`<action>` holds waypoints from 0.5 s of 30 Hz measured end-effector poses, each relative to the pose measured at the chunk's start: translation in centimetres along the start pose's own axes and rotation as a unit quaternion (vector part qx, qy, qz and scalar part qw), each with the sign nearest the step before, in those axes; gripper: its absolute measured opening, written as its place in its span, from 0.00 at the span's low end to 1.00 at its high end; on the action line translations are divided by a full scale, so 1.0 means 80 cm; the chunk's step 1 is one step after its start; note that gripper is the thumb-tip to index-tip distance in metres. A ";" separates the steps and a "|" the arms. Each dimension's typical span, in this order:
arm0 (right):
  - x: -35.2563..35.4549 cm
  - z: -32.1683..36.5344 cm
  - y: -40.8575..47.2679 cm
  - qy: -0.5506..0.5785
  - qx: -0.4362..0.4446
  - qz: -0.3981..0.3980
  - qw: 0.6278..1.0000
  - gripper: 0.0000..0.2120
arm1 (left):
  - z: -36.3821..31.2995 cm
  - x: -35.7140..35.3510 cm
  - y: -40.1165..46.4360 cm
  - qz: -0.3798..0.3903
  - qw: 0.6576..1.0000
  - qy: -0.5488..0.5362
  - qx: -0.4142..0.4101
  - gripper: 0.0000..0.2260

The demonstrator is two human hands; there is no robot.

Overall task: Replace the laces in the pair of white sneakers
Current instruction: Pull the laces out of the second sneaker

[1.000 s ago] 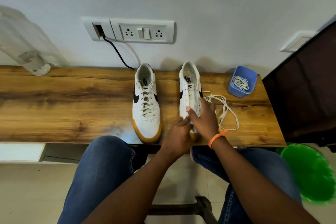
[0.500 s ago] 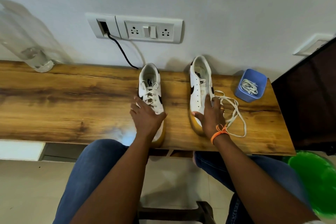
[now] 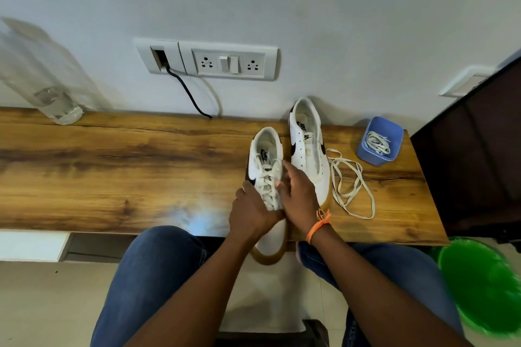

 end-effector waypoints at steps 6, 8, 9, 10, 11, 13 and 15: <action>0.033 0.007 0.029 -0.033 -0.038 0.008 0.999 0.14 | -0.027 0.049 0.027 0.067 0.994 0.053 -0.065 0.13; 0.042 0.013 0.043 -0.020 -0.051 -0.012 0.998 0.13 | -0.035 0.078 0.043 -0.011 0.997 -0.016 -0.072 0.14; 0.041 0.014 0.049 -0.023 -0.056 -0.012 0.998 0.13 | -0.038 0.087 0.047 -0.039 0.996 -0.038 -0.071 0.15; 0.036 0.014 0.054 -0.032 -0.058 -0.006 0.998 0.11 | -0.040 0.091 0.049 -0.054 0.995 -0.044 -0.065 0.15; 0.028 0.011 0.061 -0.039 -0.063 -0.001 0.997 0.09 | -0.041 0.092 0.055 -0.063 0.995 -0.042 -0.065 0.15; 0.018 0.005 0.070 -0.041 -0.078 0.004 0.996 0.08 | -0.047 0.086 0.065 -0.063 0.995 -0.026 -0.072 0.16; 0.016 -0.001 0.081 -0.063 -0.090 0.012 0.994 0.09 | -0.050 0.073 0.075 -0.038 0.997 -0.014 -0.071 0.18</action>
Point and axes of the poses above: each hand's wrist, its own y-axis towards the middle knuckle, its own x-axis out of the back of the hand, z = x × y, the point moved 8 cm from there along y, towards the middle knuckle, and after that the axes turned 3 degrees about z, right-handed, at the moved point
